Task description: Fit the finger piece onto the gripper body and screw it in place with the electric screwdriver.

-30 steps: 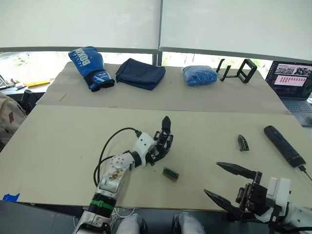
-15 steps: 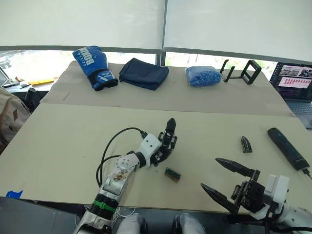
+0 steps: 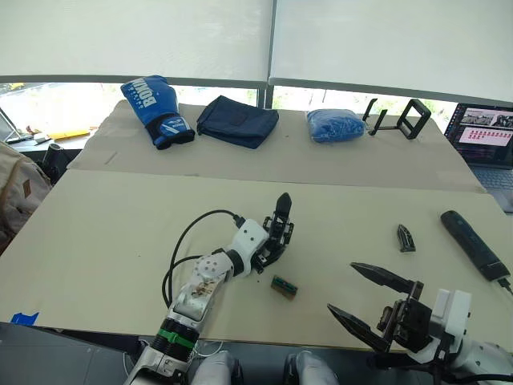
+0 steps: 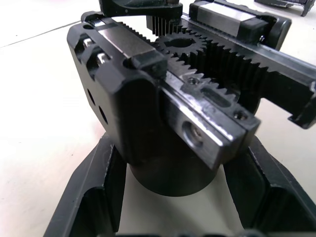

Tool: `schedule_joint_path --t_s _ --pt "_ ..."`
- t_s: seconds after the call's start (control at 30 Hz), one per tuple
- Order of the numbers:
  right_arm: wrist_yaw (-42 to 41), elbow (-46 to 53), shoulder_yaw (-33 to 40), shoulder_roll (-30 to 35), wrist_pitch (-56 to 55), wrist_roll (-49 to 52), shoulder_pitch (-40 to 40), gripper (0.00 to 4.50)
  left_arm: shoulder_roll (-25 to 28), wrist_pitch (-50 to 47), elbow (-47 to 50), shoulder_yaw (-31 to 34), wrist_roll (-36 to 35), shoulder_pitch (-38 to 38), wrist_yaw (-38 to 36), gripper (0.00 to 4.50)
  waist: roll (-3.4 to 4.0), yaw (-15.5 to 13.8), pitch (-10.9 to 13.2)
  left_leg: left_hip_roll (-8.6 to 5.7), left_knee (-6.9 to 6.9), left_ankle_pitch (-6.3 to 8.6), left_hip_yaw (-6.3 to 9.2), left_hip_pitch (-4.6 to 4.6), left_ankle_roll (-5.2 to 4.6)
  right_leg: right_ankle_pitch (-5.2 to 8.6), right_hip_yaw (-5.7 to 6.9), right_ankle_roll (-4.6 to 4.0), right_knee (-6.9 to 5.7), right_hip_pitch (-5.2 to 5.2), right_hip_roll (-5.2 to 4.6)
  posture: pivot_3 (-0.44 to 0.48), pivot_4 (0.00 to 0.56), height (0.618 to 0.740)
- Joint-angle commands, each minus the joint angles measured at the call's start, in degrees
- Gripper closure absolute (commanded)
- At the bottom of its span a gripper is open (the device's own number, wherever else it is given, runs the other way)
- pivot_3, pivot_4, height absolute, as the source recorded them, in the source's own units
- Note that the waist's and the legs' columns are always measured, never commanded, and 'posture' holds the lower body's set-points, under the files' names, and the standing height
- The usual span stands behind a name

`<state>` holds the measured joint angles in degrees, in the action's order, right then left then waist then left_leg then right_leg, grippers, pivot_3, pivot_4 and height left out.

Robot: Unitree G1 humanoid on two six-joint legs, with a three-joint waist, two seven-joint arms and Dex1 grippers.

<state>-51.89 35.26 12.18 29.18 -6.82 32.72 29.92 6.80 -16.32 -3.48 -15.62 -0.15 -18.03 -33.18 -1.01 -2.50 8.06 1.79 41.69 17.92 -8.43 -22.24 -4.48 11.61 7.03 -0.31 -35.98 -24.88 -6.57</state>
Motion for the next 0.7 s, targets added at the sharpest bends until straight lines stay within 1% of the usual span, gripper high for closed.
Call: schedule_joint_path --t_s 0.03,0.23,0.33,0.47,0.5,0.7 --pt "1.1 1.0 0.4 -0.7 -0.6 0.3 -0.1 0.00 -1.1 -0.5 0.6 -1.6 -0.9 -0.8 -0.5 2.21 0.02 0.0 0.0 0.00 0.00 0.00 0.00 0.00 0.00 0.00 0.00 0.00 0.00 0.00 0.00 0.000 0.150 0.740" --pt "0.7 0.9 -0.6 -1.1 -1.4 -0.4 0.8 0.00 -1.1 -0.9 -0.4 -2.3 -0.4 -1.3 -0.9 2.21 0.03 -0.1 0.0 0.00 0.00 0.01 0.00 -0.01 -0.02 0.00 0.00 0.00 0.02 0.00 -0.01 0.000 0.150 0.740" --pt "0.5 0.6 -0.8 -1.2 -1.7 -0.6 1.0 0.00 -1.4 -3.7 0.7 -2.0 -2.5 -0.6 -2.2 2.21 0.03 -0.1 0.0 0.00 0.00 0.01 0.00 0.00 -0.02 0.00 0.00 0.00 0.02 0.01 -0.01 0.000 0.150 0.740" --pt "0.3 0.3 -0.9 -1.4 -1.9 -1.0 0.8 0.00 -0.6 -5.6 2.1 -2.3 -3.1 -0.2 -2.6 0.18 0.06 -0.1 0.0 0.00 0.00 0.02 0.02 0.00 -0.03 0.01 0.00 0.01 0.03 0.02 0.00 0.000 0.150 0.740" --pt "0.3 0.2 -0.8 -1.4 -2.0 -1.0 0.8 0.00 -0.2 -5.6 2.3 -2.5 -2.9 0.0 -2.8 0.07 0.06 0.0 0.0 0.00 0.00 0.02 0.01 0.01 -0.03 0.01 0.00 0.01 0.03 0.03 0.00 0.000 0.150 0.740" --pt "0.5 -1.1 -0.2 -1.9 -2.6 -1.2 0.9 0.00 4.1 -6.7 4.1 0.5 -4.1 1.2 -3.5 0.07 0.12 0.3 -0.1 0.03 -0.01 0.01 0.03 0.03 -0.01 0.01 -0.02 0.00 0.02 0.01 0.01 0.000 0.150 0.740"
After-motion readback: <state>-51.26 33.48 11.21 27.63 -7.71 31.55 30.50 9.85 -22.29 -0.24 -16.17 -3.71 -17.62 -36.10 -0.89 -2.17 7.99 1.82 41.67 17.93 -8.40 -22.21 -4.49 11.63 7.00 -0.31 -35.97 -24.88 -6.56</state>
